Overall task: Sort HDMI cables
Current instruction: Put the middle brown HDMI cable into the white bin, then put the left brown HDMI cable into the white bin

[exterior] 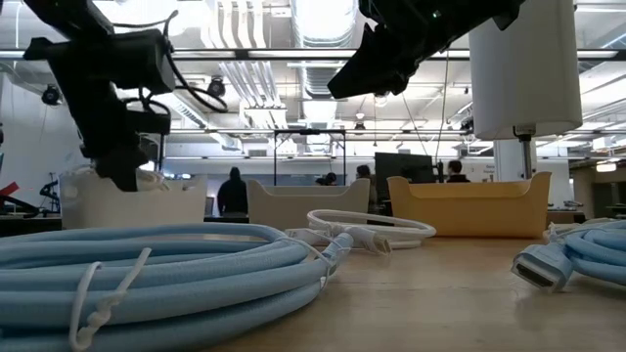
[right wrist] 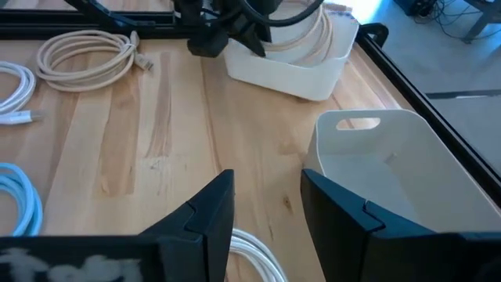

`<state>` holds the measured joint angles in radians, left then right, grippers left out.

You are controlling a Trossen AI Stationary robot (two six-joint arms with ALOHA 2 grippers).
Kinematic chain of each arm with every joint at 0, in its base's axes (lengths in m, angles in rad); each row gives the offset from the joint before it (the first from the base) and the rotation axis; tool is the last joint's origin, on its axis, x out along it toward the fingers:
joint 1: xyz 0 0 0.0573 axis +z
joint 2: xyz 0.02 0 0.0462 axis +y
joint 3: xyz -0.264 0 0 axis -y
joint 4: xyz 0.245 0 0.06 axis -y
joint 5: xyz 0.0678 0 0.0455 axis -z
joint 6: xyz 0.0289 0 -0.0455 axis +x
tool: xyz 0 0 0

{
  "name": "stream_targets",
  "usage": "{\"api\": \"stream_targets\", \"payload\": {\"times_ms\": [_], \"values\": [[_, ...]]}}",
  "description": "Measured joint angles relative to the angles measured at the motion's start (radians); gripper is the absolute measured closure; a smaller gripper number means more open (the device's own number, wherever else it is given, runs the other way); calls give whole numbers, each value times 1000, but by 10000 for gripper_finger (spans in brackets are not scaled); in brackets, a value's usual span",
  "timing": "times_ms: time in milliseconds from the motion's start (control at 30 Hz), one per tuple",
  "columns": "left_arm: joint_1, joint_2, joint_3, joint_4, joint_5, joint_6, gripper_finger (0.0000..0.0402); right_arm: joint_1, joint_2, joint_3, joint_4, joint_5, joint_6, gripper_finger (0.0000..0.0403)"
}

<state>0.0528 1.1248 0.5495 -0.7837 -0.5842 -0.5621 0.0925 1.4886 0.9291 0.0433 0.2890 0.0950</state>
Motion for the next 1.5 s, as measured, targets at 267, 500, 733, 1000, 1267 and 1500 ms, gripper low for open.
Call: {"api": "stream_targets", "payload": {"times_ms": [267,500,733,1000,1267,1500], "values": [[0,0,15,-3,-22,-10,276,1,0,0,0,0,3,257],[0,0,63,-2,-40,8,266,1,0,0,-1,0,8,252],[-9,-3,120,-3,-7,40,266,1,0,0,-2,-1,9,259],[-65,-9,259,-1,71,112,266,1,0,0,-2,-1,10,259],[-215,-19,308,-2,288,195,268,1,0,0,-3,-1,10,250],[-408,-19,277,-7,435,155,270,1,0,0,-3,-1,10,257]]}}
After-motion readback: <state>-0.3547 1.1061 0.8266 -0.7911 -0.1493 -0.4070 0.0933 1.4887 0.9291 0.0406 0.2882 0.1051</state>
